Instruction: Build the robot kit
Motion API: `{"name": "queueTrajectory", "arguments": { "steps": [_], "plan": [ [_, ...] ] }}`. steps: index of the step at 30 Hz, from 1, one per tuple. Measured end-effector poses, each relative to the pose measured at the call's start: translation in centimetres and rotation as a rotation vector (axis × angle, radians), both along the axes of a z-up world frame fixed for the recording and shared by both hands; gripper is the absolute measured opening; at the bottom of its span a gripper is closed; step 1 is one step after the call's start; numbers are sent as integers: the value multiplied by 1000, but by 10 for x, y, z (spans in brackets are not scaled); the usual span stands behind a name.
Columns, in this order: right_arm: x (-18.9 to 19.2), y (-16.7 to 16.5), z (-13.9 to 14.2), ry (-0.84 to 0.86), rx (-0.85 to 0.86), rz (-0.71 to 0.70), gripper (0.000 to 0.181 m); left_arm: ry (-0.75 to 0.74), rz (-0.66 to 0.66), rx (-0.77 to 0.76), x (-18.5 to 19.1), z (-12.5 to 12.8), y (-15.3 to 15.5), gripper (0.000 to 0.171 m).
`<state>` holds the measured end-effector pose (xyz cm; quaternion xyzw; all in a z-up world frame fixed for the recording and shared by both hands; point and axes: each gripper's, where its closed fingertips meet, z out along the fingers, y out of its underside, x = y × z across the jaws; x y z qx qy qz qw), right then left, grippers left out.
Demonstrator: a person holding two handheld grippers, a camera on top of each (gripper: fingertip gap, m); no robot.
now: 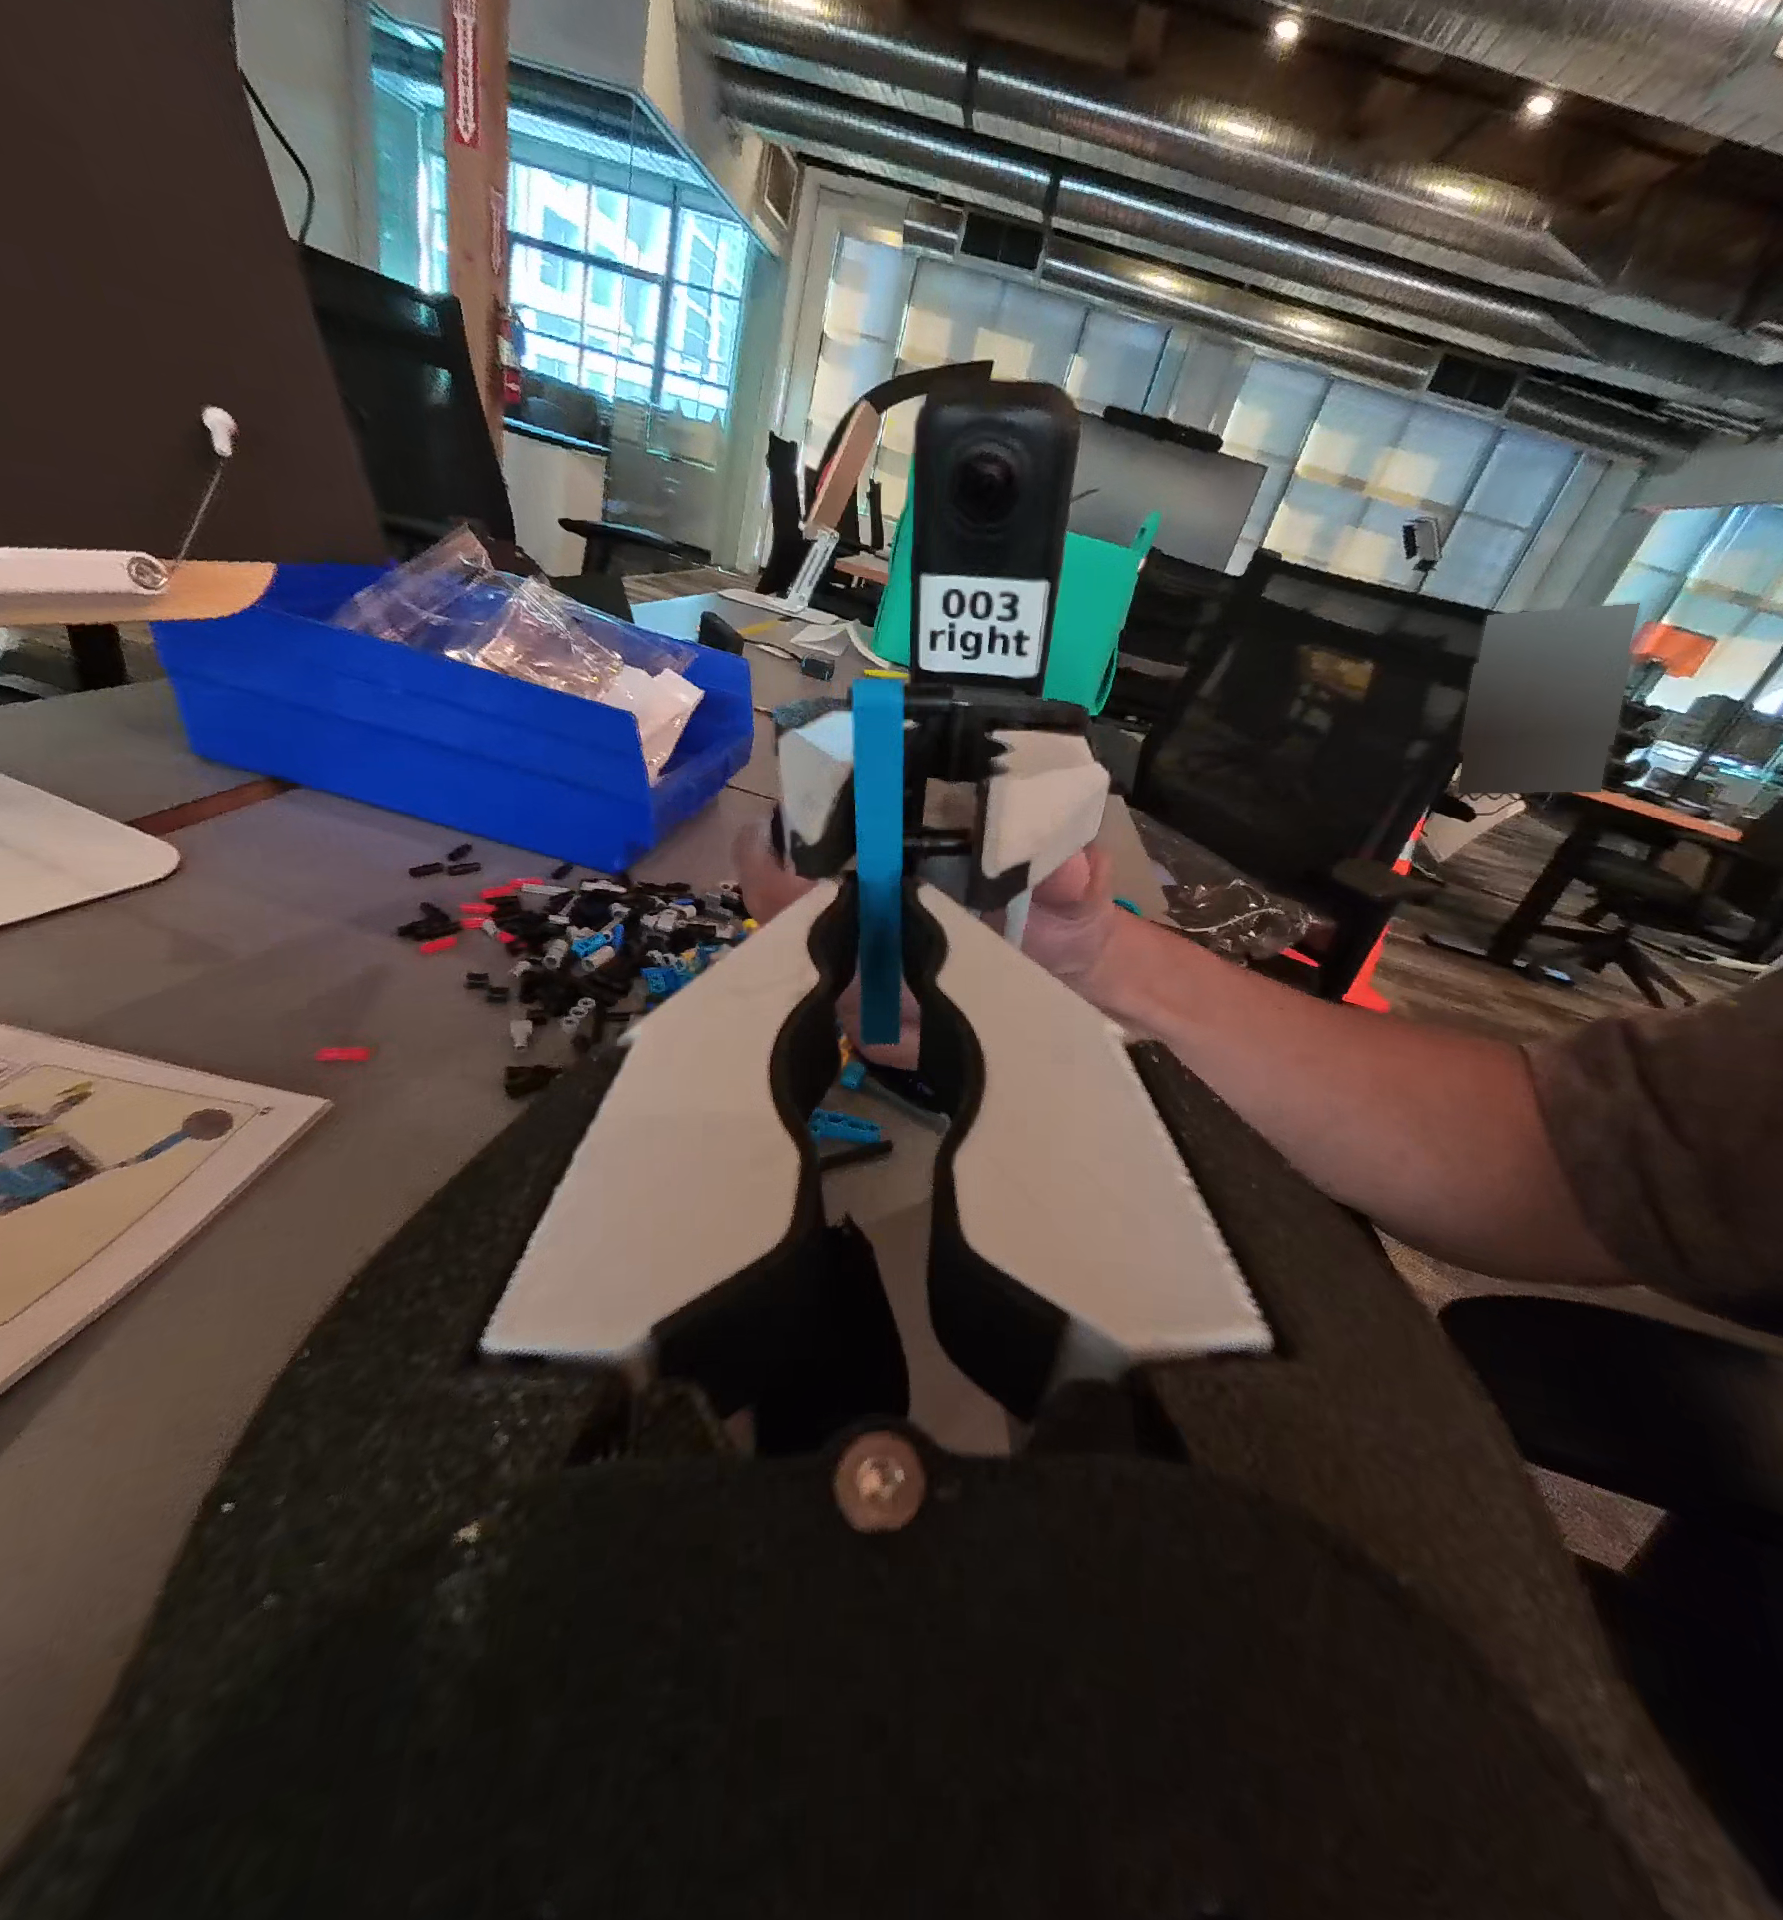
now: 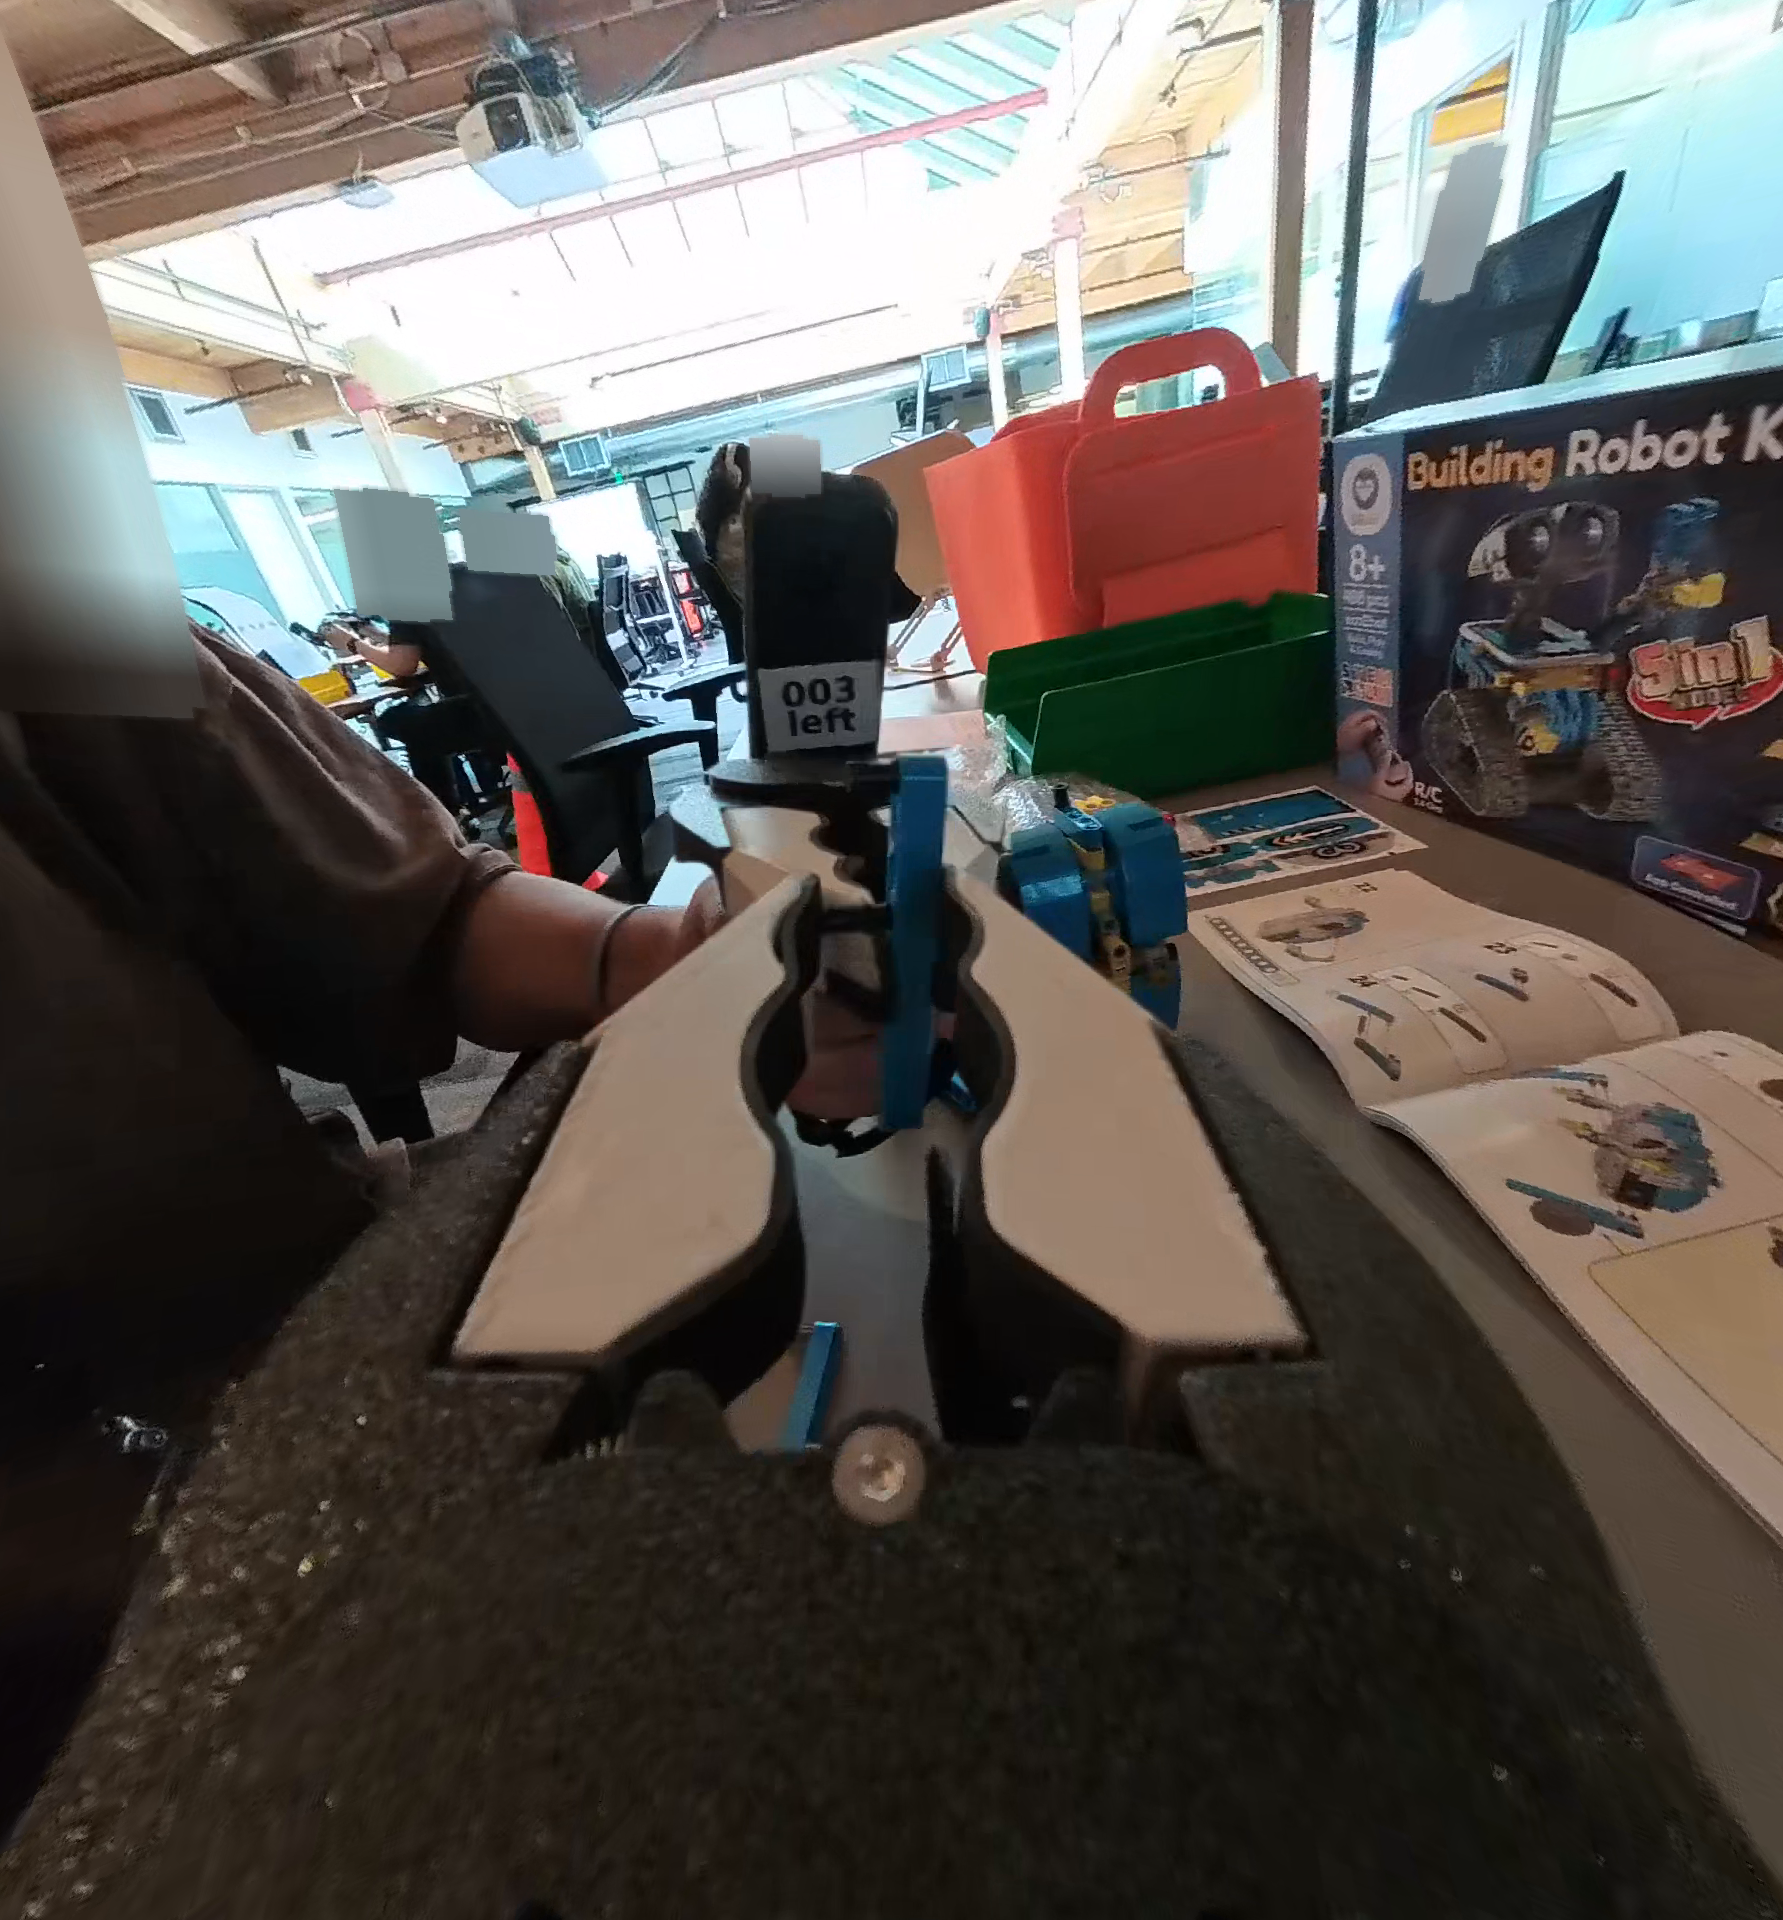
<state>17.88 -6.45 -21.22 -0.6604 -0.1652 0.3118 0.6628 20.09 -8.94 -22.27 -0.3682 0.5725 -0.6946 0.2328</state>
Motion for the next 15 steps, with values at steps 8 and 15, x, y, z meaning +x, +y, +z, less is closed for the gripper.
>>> {"name": "queueTrajectory", "arguments": {
  "steps": [8,15],
  "plan": [
    [-2,-2,-2,10,7,41,17,11,-52,-13,-3,-2,-4,6],
    [-5,-3,2,-5,67,42,16,-35,-8,70,-5,1,-3,6]
  ]
}}
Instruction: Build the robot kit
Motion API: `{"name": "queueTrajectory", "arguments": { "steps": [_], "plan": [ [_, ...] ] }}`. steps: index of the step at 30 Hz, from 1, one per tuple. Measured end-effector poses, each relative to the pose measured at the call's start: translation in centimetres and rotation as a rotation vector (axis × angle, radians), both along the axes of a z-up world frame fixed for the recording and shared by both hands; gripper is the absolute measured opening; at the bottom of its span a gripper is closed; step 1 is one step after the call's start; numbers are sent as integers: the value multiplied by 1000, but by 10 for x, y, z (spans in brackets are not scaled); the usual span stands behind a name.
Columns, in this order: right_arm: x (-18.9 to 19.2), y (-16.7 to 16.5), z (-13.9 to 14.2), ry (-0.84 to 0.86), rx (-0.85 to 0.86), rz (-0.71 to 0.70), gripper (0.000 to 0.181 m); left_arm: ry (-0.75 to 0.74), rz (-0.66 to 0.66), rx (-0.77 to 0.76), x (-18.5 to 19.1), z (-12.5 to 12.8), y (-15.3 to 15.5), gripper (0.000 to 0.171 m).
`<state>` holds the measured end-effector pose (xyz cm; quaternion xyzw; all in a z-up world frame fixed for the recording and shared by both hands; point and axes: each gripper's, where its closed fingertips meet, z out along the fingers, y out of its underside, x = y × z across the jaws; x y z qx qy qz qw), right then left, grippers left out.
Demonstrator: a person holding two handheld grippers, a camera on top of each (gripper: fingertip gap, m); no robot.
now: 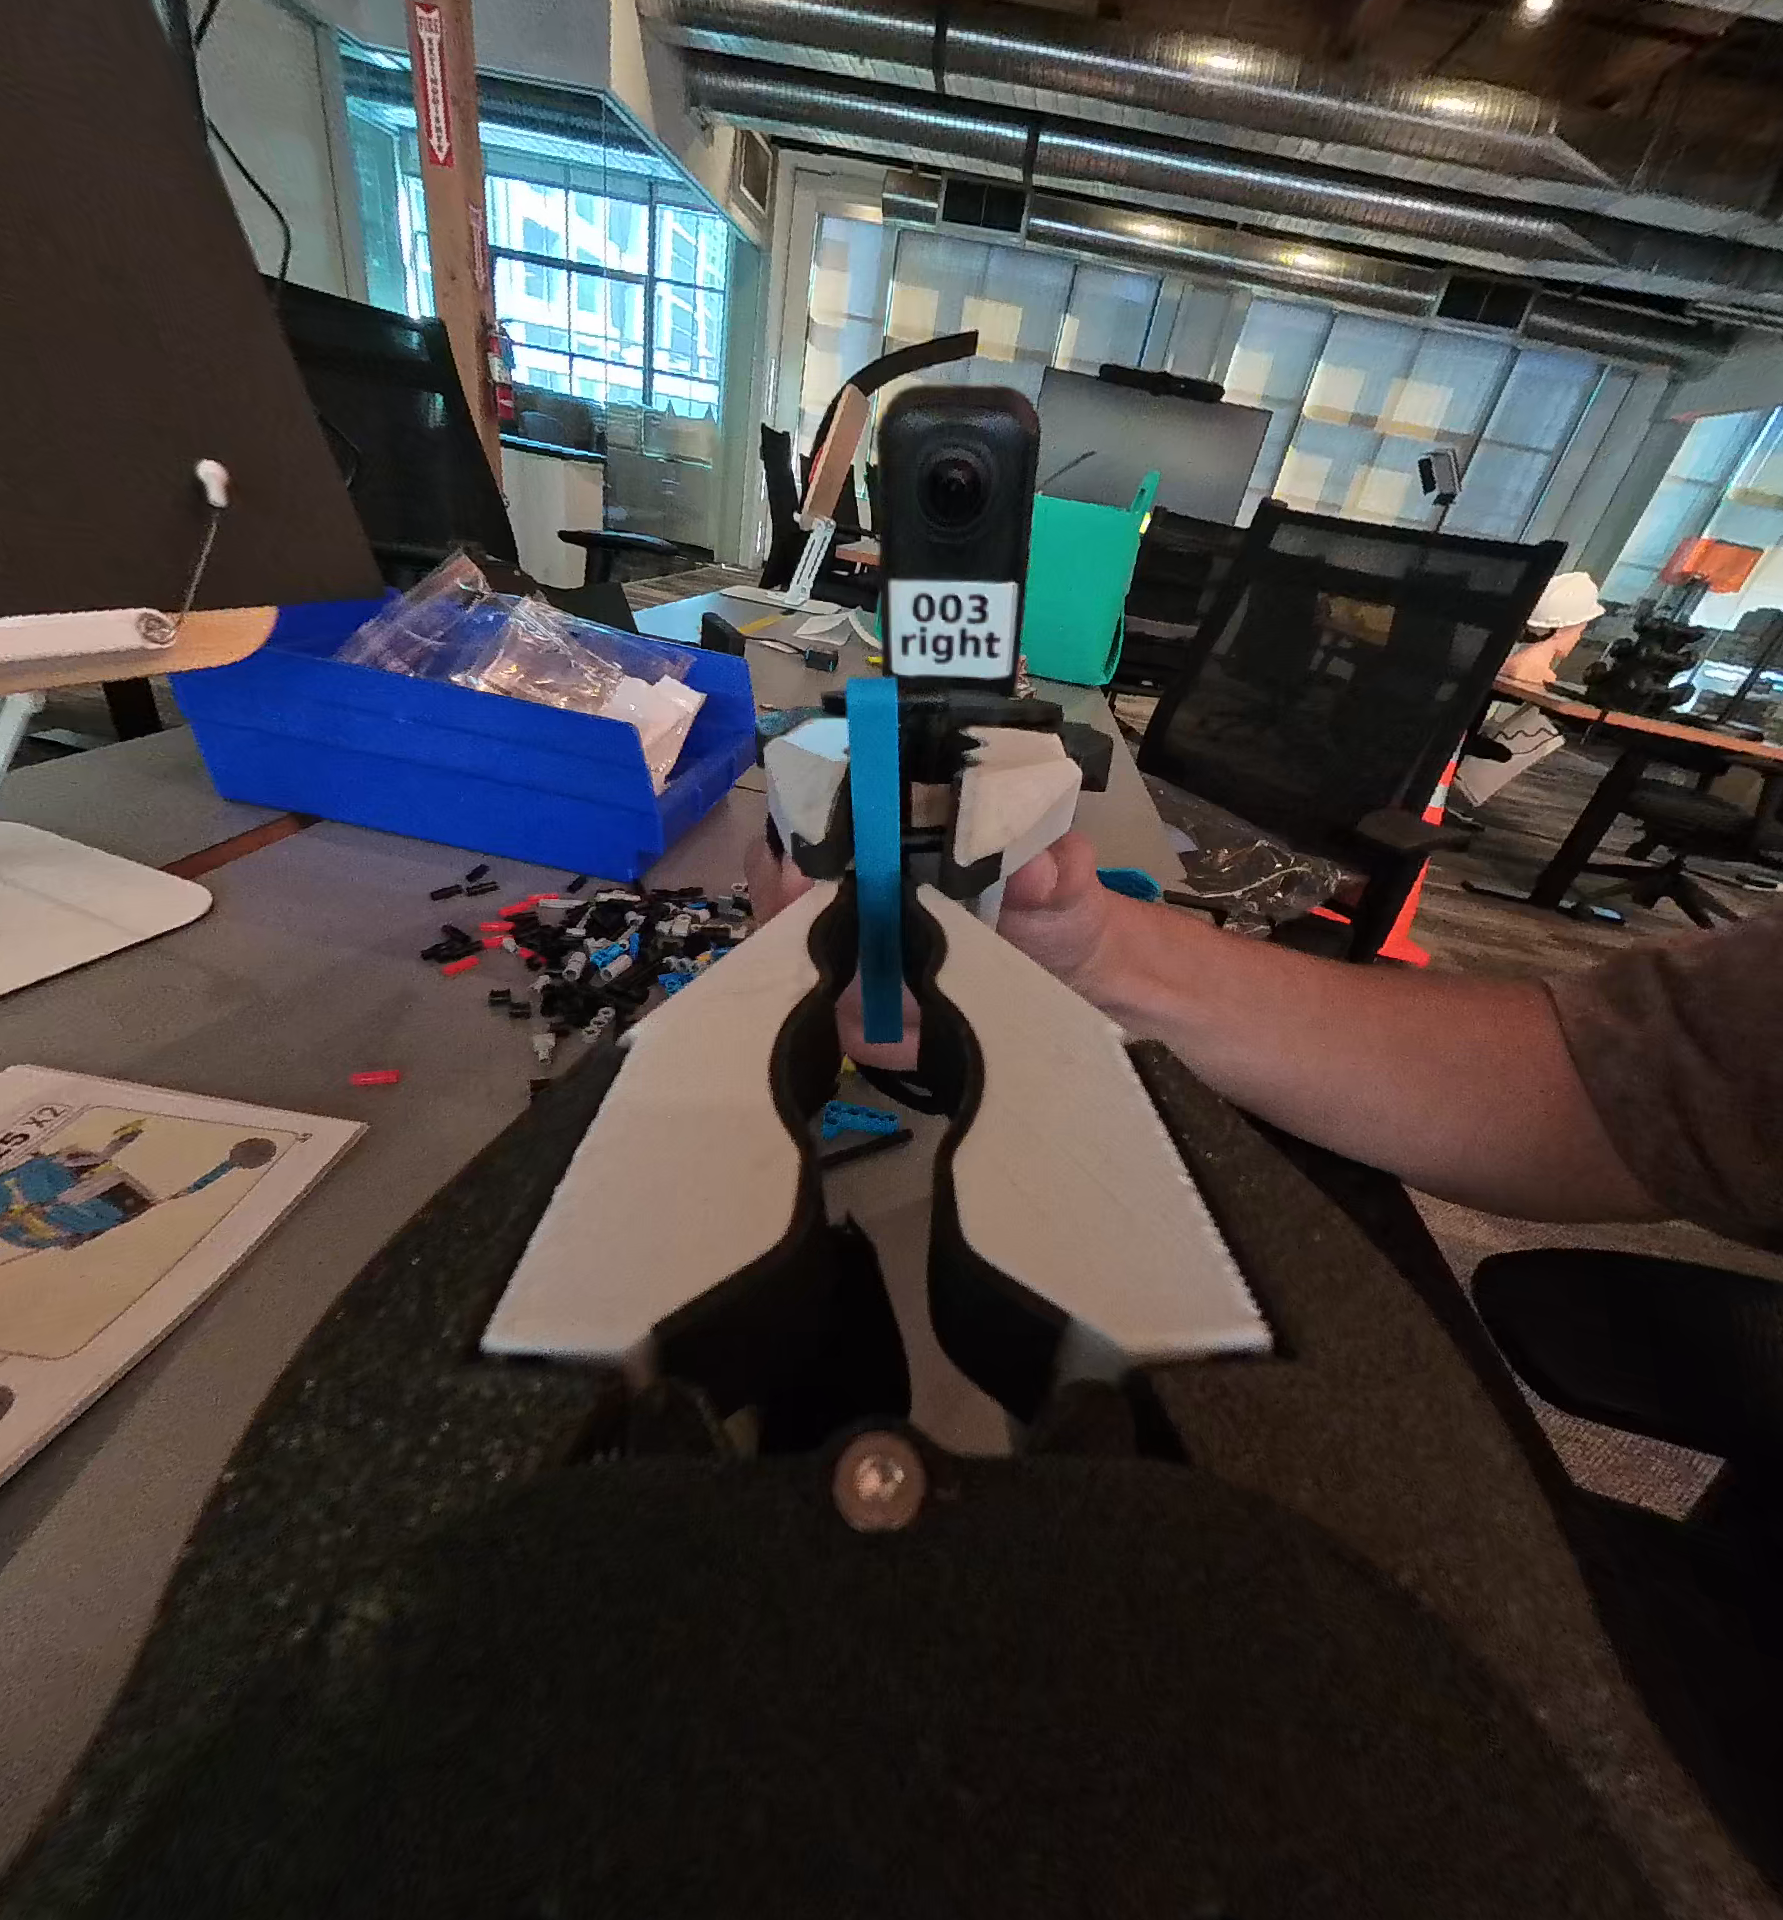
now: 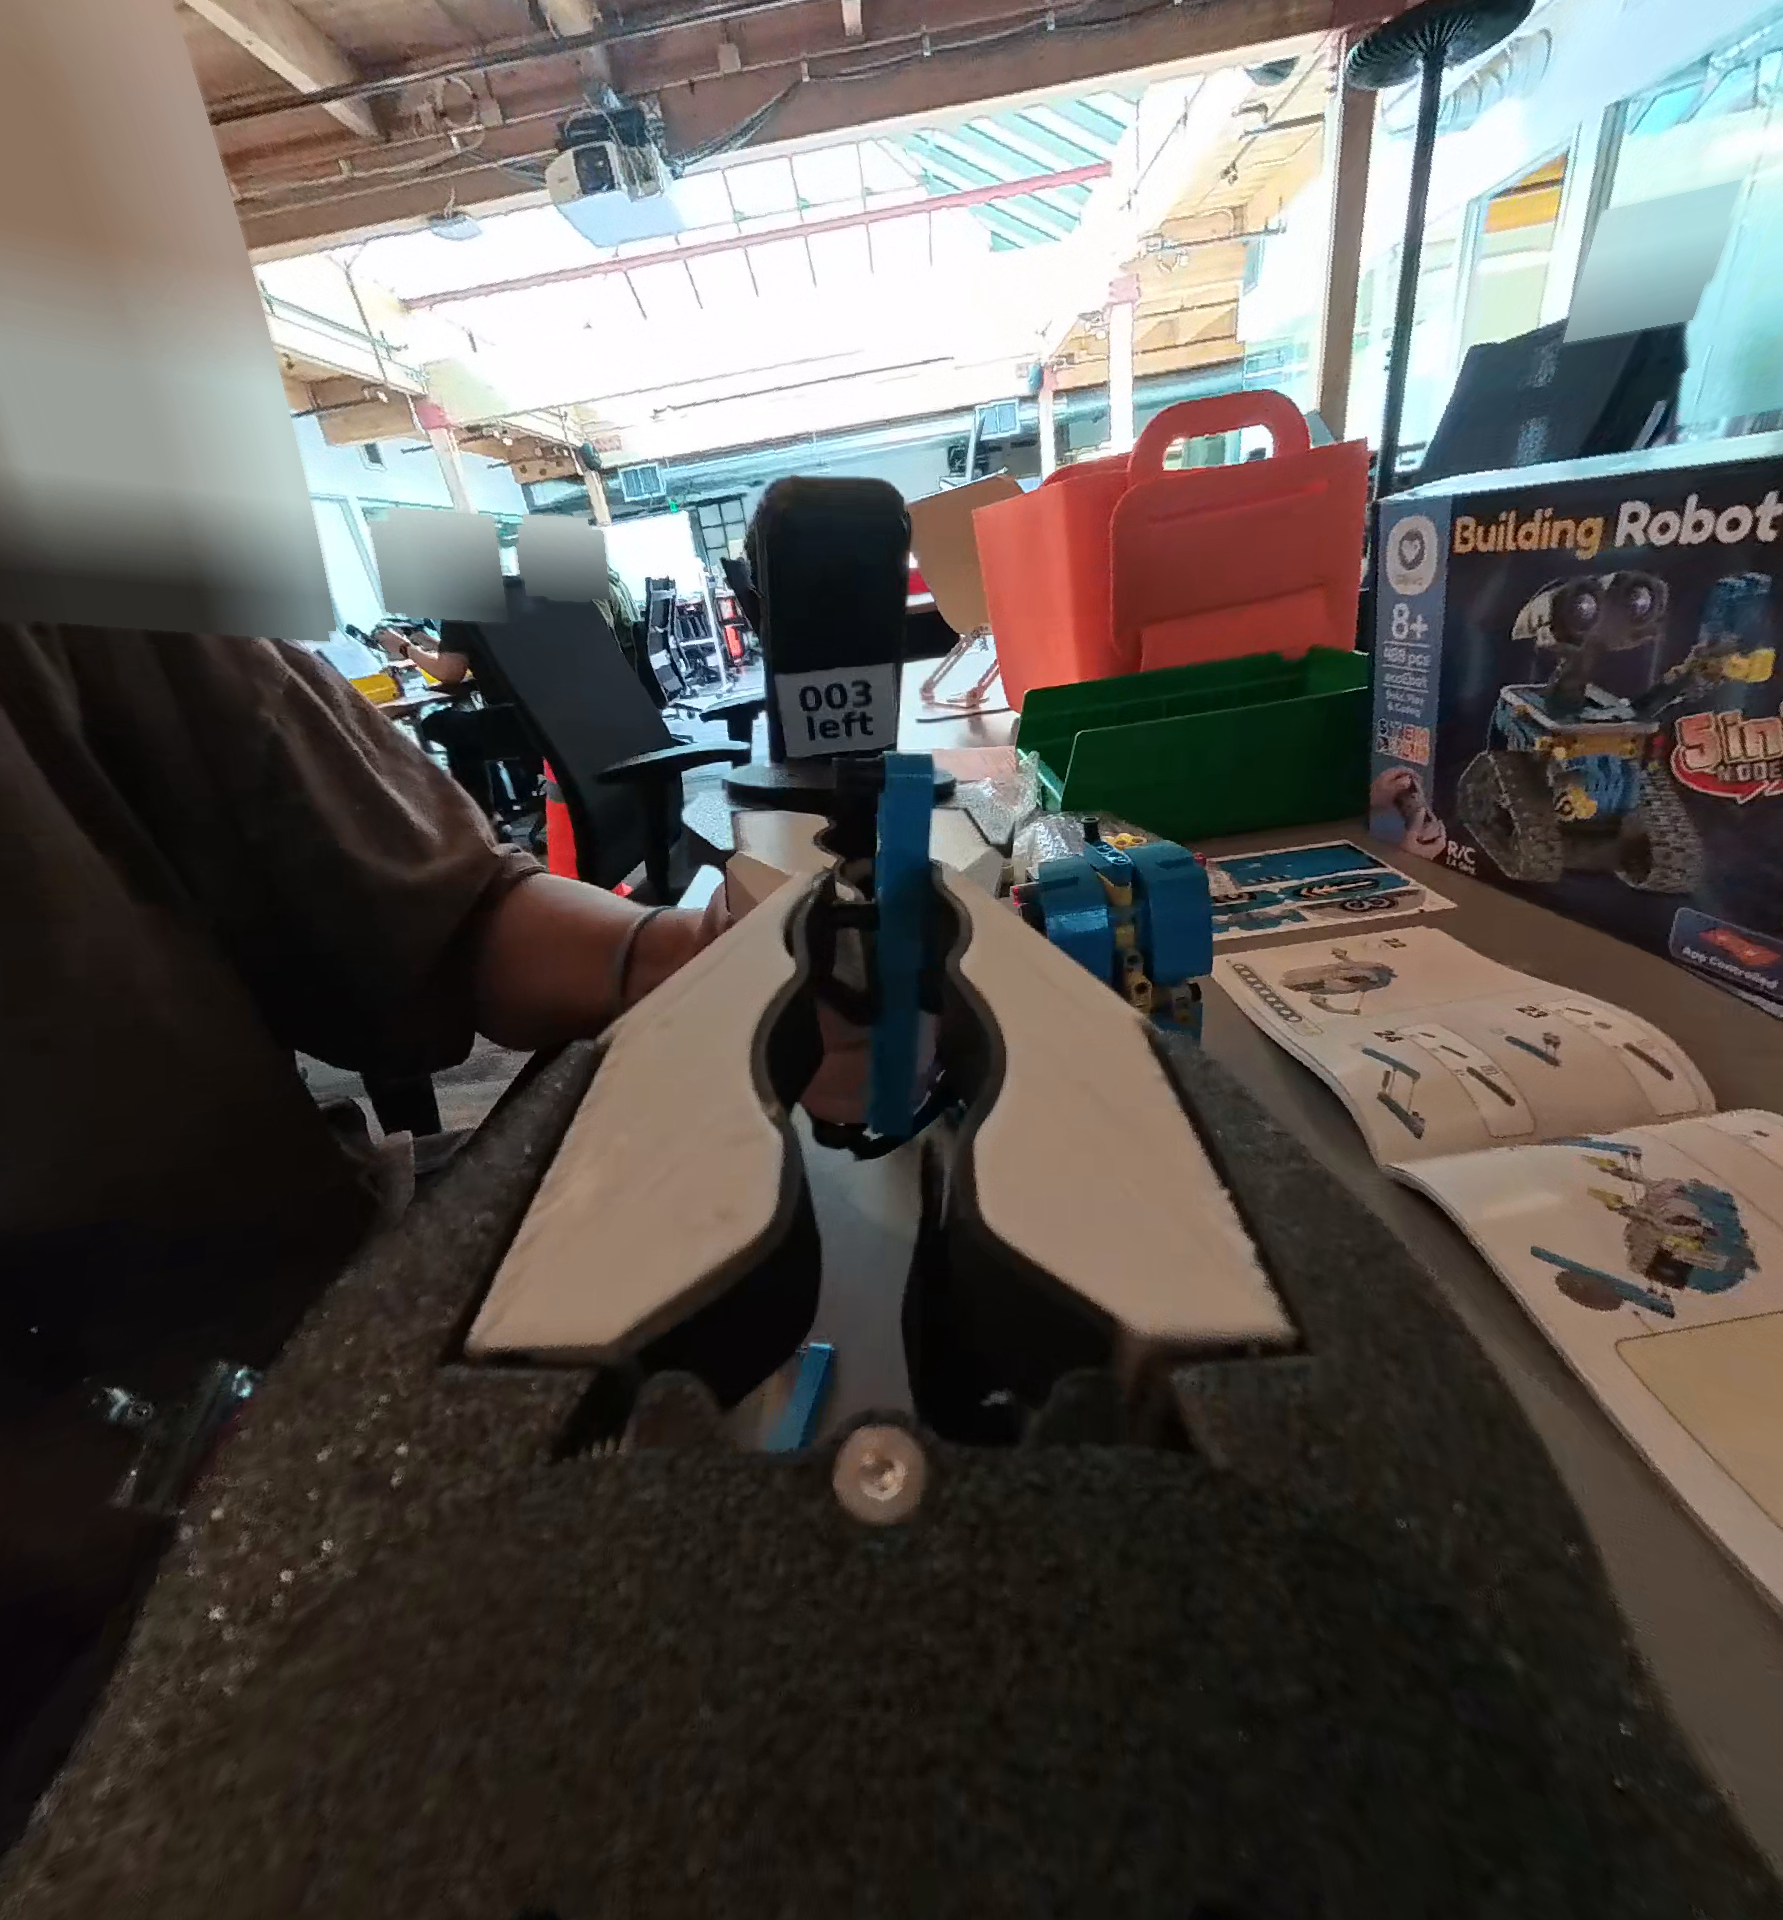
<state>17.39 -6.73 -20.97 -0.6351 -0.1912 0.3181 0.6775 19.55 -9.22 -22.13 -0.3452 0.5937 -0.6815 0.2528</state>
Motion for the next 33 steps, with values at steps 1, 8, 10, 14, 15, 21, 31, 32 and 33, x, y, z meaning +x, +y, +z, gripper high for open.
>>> {"name": "queueTrajectory", "arguments": {
  "steps": [1,8,10,14,15,21,31,32,33],
  "plan": [
    [1,2,0,1,-1,-11,15,9,2,-11,1,0,2,6],
    [20,11,-2,98,-63,-86,20,171,-26,-117,10,-18,10,7],
    [23,11,-6,114,-102,-77,14,187,-34,-100,11,-23,8,7],
    [26,8,-9,107,-122,-63,7,191,-42,-107,9,-21,7,6],
    [27,6,-5,136,-107,-49,7,182,-43,-107,8,-18,8,6],
    [27,4,-7,242,-107,29,6,225,-75,-118,5,-19,8,7],
    [16,-4,-22,255,-132,151,8,234,-199,19,-14,-26,13,7],
    [17,-1,-24,263,-142,149,8,241,-188,40,-14,-27,16,7],
    [16,2,-24,272,-136,155,8,239,-178,64,-14,-26,19,7]
  ]
}}
